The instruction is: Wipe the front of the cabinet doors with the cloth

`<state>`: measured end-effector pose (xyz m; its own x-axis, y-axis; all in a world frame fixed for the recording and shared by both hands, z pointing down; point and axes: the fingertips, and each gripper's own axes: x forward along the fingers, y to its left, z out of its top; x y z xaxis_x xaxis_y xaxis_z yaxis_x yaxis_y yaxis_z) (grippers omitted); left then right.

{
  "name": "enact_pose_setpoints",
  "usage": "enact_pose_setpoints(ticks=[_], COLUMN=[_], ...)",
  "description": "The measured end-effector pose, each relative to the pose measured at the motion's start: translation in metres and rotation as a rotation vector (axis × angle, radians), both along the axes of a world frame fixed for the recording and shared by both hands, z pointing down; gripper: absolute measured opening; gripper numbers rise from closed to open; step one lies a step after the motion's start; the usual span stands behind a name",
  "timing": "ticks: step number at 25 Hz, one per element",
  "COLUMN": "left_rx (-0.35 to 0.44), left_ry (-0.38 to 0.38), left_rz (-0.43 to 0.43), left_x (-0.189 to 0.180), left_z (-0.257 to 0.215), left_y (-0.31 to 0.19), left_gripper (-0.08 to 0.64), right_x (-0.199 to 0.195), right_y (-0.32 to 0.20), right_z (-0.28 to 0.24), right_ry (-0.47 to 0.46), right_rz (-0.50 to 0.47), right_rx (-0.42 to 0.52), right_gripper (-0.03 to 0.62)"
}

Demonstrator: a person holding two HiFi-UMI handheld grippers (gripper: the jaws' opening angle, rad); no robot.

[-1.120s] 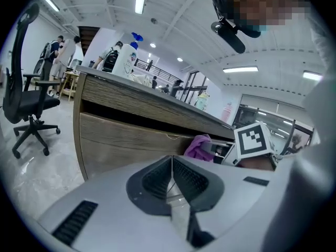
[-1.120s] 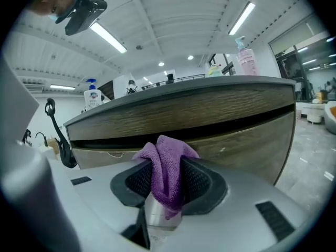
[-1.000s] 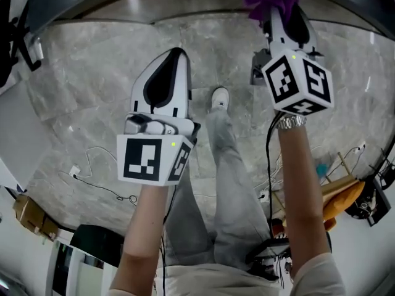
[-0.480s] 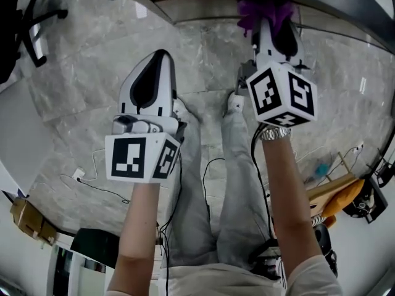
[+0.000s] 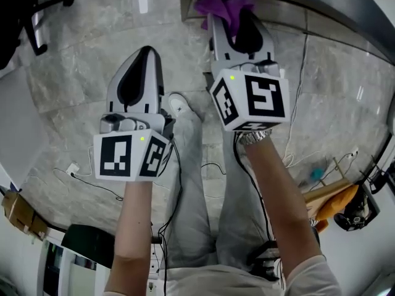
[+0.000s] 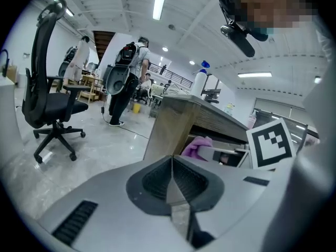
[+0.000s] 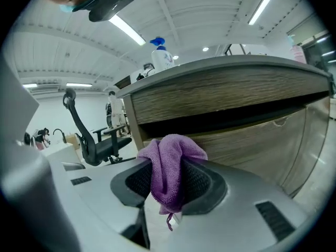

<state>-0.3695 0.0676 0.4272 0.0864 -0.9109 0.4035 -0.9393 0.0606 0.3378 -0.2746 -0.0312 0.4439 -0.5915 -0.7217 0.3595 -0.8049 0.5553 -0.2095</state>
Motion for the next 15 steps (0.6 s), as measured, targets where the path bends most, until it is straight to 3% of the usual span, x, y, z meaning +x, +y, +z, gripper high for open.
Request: enact_pose_setpoints(ticks=[7,10,15], left_rx=[-0.036,-0.037,-0.031], left_ry=[0.001,0.008,0.033], left_rz=[-0.01,0.015,0.065], left_x=[0.039,0.081,0.156], left_z=[0.018,0.019,0.018], left_y=[0.005,-0.005,-0.026], left_gripper=[0.017,0.017,0.017], right_x=[-0.029,0.012,0.133], right_y=[0.021,0.021,-0.004], right_z=[-0.003,0.0,0.036], right_ry=[-0.06,-0.066,0.029], right_rz=[-0.177,-0.172,-0.049], right_rx=[0.009,-0.008,-0.06], right_gripper=[0.135,0.135,0.135])
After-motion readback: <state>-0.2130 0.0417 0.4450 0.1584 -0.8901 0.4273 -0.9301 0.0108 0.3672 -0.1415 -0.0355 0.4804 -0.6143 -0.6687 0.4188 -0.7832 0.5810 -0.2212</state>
